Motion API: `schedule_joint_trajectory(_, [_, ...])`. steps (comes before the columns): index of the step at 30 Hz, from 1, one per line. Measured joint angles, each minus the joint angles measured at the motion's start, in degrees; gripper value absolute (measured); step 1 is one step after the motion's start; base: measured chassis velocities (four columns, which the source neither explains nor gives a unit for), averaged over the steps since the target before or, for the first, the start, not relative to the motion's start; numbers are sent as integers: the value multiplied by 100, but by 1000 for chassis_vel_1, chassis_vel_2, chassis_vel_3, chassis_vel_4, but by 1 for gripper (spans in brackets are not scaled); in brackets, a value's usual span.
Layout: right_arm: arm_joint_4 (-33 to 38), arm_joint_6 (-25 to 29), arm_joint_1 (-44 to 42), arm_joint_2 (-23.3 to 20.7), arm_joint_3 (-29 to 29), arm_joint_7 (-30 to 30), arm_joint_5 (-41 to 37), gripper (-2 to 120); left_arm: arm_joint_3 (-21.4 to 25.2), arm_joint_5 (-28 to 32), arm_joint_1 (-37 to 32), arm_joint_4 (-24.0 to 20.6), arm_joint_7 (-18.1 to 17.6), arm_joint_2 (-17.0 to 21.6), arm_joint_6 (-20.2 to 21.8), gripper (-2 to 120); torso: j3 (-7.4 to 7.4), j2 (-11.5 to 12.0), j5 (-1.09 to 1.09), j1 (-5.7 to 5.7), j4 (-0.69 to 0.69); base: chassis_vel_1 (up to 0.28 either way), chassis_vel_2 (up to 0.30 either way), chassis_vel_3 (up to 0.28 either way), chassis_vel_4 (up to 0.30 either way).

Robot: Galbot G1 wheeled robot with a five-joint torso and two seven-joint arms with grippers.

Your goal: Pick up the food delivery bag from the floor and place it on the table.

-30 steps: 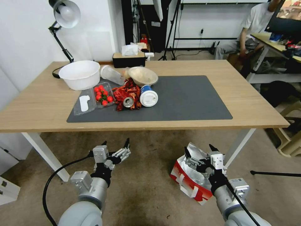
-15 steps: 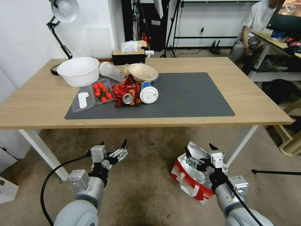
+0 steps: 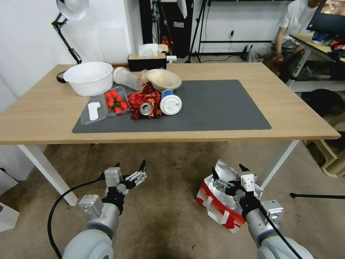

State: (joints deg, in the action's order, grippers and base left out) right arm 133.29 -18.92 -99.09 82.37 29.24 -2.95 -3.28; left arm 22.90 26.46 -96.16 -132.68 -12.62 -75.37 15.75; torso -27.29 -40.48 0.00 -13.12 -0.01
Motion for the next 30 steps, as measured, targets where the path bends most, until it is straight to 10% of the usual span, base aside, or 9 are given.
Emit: schedule_joint_trajectory(30, [24,-19,0,-32,36,-3,12,100,-39,-90,-40,10,69,-87,19,100,457,750,0,293,0,0,0,0,0])
